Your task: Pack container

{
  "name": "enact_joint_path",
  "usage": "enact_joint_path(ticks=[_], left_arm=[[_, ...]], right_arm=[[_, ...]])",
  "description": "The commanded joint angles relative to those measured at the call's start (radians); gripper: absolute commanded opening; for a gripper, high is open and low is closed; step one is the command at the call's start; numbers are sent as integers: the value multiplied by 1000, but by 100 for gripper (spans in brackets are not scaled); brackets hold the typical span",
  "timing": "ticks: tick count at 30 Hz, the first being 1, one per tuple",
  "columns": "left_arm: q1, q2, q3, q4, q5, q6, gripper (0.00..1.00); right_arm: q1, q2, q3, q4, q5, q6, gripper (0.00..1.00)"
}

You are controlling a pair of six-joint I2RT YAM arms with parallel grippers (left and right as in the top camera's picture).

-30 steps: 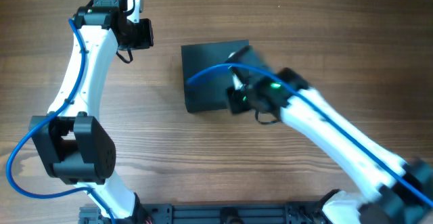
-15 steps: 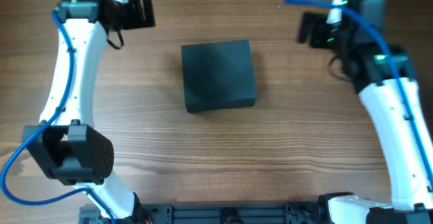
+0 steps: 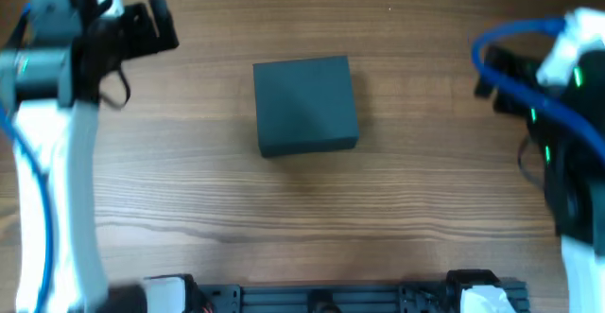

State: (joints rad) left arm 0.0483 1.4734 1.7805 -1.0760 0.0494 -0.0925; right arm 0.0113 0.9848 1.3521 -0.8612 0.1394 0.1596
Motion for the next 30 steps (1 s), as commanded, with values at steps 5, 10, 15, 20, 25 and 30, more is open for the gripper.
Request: enact_joint_path(ticks=[5, 10, 15, 20, 25, 30], left_arm=[[0, -411, -508, 221, -10, -17, 100], [0, -666, -820, 369, -9, -17, 100], [0, -836, -960, 453, -10, -17, 100], [0, -850, -964, 433, -10, -17, 100], [0, -846, -964, 375, -10, -17, 100], [0, -846, -964, 301, -10, -17, 100]], right_arm=[[2, -267, -379, 48, -87, 19, 100], [2, -405, -565, 57, -100, 28, 100], [2, -484, -627, 97, -113, 45, 100], [2, -486, -627, 103, -114, 26, 100], [2, -484, -627, 84, -120, 27, 100], [2, -484, -627, 78, -141, 27, 100]])
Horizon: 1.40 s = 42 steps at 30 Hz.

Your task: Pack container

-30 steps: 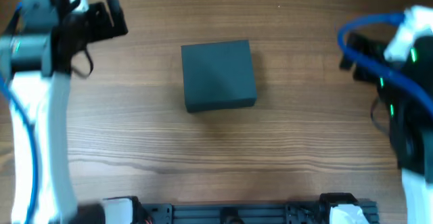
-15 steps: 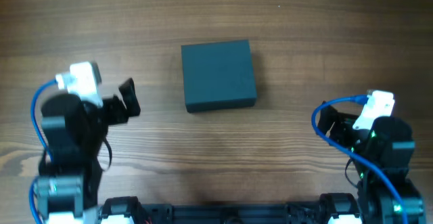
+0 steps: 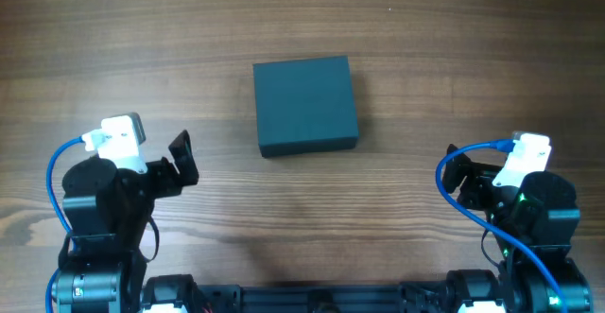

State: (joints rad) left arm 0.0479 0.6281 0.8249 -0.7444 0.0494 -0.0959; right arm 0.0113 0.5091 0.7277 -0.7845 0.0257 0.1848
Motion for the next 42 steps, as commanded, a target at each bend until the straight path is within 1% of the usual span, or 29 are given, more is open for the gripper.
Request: enact_joint_path(ticks=[1, 7, 10, 14, 18, 22, 27, 30, 33, 37, 40, 42], left_arm=[[0, 0, -8, -41, -10, -14, 100], [0, -1, -8, -101, -10, -14, 100], [0, -1, -8, -106, -10, -14, 100], [0, -1, -8, -106, -10, -14, 100], [0, -1, -8, -106, -10, -14, 100], [0, -1, -8, -106, -10, -14, 100], [0, -1, -8, -106, -10, -14, 100], [0, -1, -8, -106, -10, -14, 100], [0, -1, -8, -106, -10, -14, 100], [0, -1, -8, -106, -10, -14, 100], [0, -1, -8, -106, -10, -14, 100], [0, -1, -8, -106, -10, -14, 100]], right_arm=[[2, -9, -2, 1, -27, 1, 100], [2, -9, -2, 1, -27, 1, 100], [2, -9, -2, 2, -27, 1, 100], [2, -9, -2, -9, 26, -3, 100], [8, -19, -3, 19, 18, -70, 100], [8, -163, -17, 87, 18, -161, 100], [8, -409, -110, 133, 0, -162, 100], [8, -497, -207, 252, -72, -200, 100], [9, -507, -342, 488, -162, -255, 100], [27, -507, -537, 800, -149, -261, 100], [34, -507, -650, 933, -131, -261, 100], [34, -507, -706, 969, -130, -260, 100]])
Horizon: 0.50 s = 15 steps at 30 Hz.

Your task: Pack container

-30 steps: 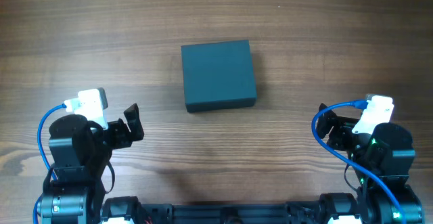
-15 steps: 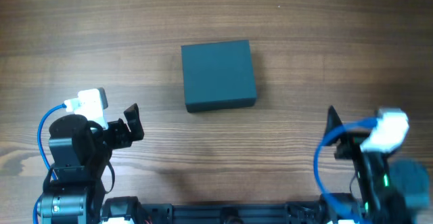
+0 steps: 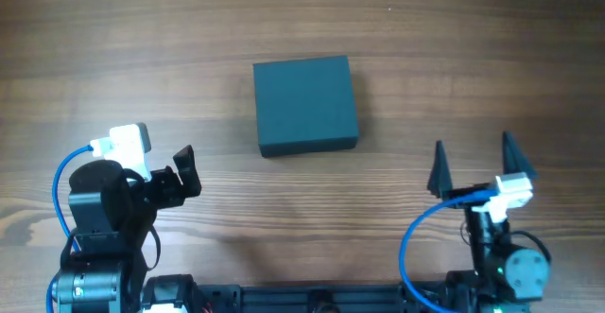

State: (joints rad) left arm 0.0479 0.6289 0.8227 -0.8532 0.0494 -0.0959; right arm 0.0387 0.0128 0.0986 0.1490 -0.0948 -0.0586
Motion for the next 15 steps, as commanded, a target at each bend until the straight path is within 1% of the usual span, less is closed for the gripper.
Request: enact_joint_path(ticks=[1, 3, 4, 5, 15], left_arm=[[0, -2, -6, 3, -10, -14, 100], [0, -2, -6, 3, -10, -14, 100], [0, -2, -6, 3, -10, -14, 100], [0, -2, -6, 3, -10, -14, 100], [0, -2, -6, 3, -10, -14, 100]], right_arm=[[6, -11, -94, 2, -2, -17, 100], [6, -11, -93, -75, 14, 6, 100], [6, -11, -93, -154, 19, 26, 100], [6, -10, -93, -150, 27, 43, 100], [6, -10, -93, -148, 27, 39, 100]])
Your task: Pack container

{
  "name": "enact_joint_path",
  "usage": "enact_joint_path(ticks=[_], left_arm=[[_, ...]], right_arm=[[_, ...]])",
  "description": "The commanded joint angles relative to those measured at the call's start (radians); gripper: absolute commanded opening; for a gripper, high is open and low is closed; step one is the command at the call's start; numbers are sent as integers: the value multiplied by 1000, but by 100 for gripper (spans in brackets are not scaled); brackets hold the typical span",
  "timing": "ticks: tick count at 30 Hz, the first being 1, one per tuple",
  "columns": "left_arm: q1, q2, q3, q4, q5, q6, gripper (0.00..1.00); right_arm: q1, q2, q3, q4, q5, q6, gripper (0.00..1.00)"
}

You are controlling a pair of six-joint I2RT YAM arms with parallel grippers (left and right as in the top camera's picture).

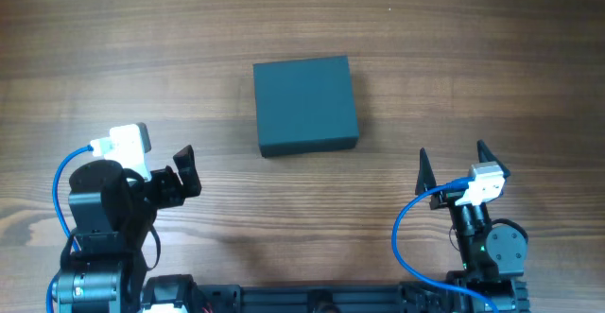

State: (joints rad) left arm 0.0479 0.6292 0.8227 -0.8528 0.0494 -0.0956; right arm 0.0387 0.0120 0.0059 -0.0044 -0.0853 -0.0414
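Observation:
A dark teal box (305,105) with its lid closed lies flat at the middle of the wooden table (302,20). My left gripper (186,170) sits near the front left, well short of the box and turned sideways, so its fingers overlap. My right gripper (454,162) is at the front right, pointing away from the front edge. Its two fingers are spread wide with nothing between them. Neither gripper touches the box.
The arms' black mounting rail (321,299) runs along the front edge. Blue cables loop beside each arm base. Nothing else lies on the wood around the box.
The right gripper has shifted a little to the left and its arm base shows more fully. The left arm and the box have not moved.
At first both arms reached far out at the table's left and right sides. A second later they were folded back near the front edge. Then the right gripper stood pointing forward with spread fingers, as it does now. The box stayed put throughout.

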Motion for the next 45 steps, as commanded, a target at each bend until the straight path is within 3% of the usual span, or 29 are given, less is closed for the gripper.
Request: enact_joint_path(ticks=[1, 22, 26, 30, 34, 40, 41, 45], left_arm=[[0, -2, -6, 2, -10, -14, 100], [0, -4, -6, -4, -31, 2, 100], [-11, -127, -8, -112, 5, 10, 100], [-39, -313, -85, -85, 44, 10, 100], [-51, -488, -279, 96, 32, 10, 100], [-52, -560, -549, 581, 8, 43, 100], [-54, -560, -628, 721, -35, 43, 100], [-57, -586, -748, 843, -94, 43, 100]], right_arm=[[6, -10, 0, 5, 18, 22, 100], [6, -10, 0, 6, 18, 22, 100], [6, -10, 0, 6, 18, 22, 100], [6, -10, 0, 6, 18, 22, 100], [6, -10, 0, 6, 18, 22, 100], [6, -10, 0, 6, 18, 22, 100], [6, -10, 0, 6, 17, 21, 100], [6, -10, 0, 6, 17, 22, 100]])
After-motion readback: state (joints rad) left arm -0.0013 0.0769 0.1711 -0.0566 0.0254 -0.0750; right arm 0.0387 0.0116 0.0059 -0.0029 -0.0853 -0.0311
